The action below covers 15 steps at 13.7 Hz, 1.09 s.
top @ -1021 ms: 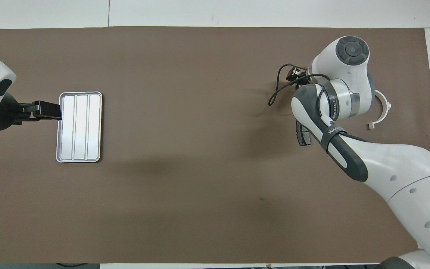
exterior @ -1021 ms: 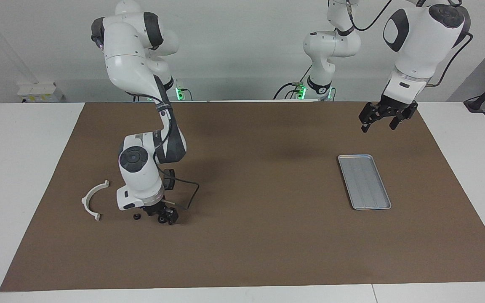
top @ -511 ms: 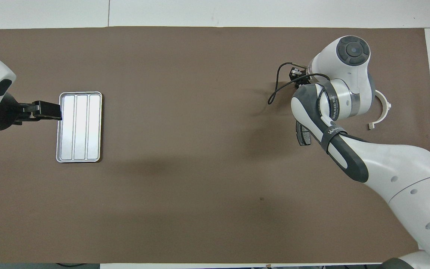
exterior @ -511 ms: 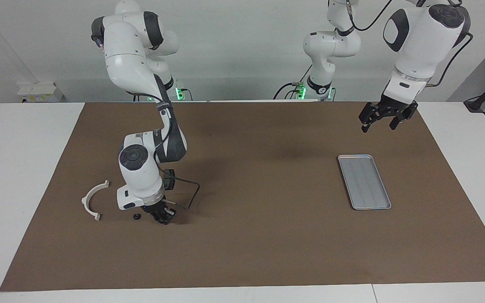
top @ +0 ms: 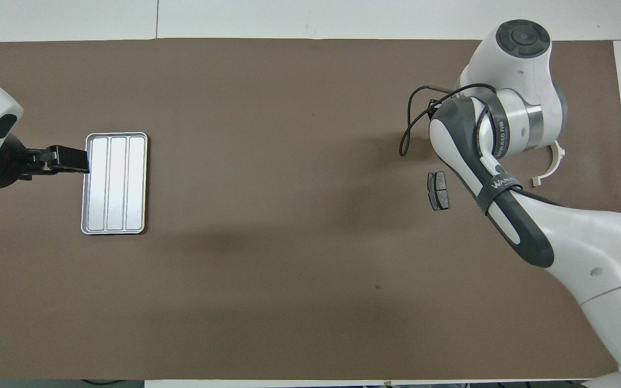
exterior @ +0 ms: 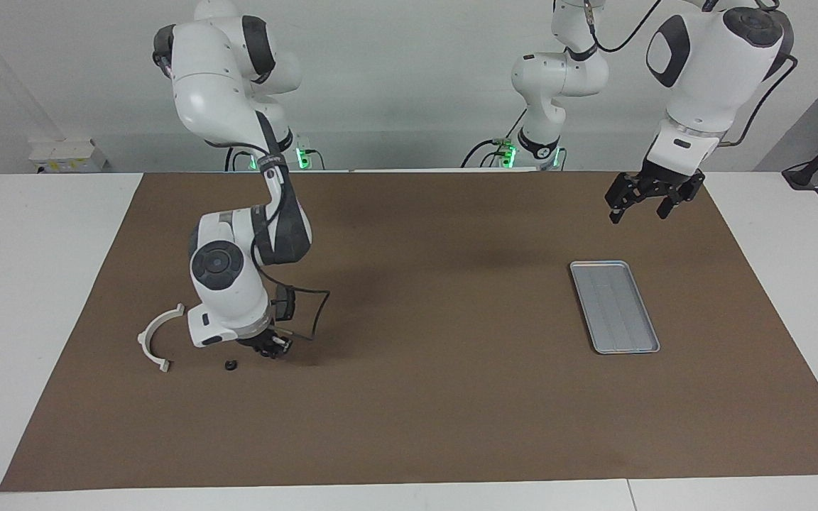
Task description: Pick bearing gear from pile to tray
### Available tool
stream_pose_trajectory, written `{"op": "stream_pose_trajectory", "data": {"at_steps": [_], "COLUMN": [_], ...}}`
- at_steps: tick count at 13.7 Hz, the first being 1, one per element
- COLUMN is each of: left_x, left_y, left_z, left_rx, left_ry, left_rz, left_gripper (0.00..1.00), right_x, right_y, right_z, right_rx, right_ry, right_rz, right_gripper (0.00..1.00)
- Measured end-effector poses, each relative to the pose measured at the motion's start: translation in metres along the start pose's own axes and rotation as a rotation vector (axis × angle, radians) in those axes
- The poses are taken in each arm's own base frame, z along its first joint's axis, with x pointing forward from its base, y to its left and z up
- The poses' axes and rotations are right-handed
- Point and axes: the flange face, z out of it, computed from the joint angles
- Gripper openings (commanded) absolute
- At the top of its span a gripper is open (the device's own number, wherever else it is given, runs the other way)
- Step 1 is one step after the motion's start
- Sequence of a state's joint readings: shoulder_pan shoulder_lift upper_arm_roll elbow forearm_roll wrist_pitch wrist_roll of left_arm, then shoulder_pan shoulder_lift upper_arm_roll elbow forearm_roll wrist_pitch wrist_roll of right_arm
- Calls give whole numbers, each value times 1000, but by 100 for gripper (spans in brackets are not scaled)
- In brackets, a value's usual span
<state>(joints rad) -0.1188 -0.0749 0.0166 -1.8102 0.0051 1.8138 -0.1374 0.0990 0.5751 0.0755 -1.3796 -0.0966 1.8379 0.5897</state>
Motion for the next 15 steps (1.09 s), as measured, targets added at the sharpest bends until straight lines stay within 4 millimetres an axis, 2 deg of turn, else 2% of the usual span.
{"op": "stream_pose_trajectory", "data": {"at_steps": [1,3,4,6,8,11,13,15], "left_x": [0,0,0,0,0,0,0,0], "left_y": [0,0,0,0,0,0,0,0], "left_z": [0,0,0,0,0,0,0,0], "left_rx": [0,0,0,0,0,0,0,0], "left_ry": [0,0,0,0,0,0,0,0], "left_rz": [0,0,0,0,0,0,0,0], "left_gripper": [100,100,100,100,100,100,100,100], "right_x": [-16,-60,-85,-141,-197,-254,-272,-273], "right_y": [-4,-22,-38,-85,-137,-193,-220,-234], "right_z": [-34,-92,-114,-140,-148,-142,-116,-80], "right_rx": [1,17,29,47,76,131,156,159], "right_ry": [-25,-51,-51,-40,-31,-12,-9,-10], "right_rz": [-18,-40,-17,72,191,292,322,326], "right_gripper": [0,0,0,0,0,0,0,0]}}
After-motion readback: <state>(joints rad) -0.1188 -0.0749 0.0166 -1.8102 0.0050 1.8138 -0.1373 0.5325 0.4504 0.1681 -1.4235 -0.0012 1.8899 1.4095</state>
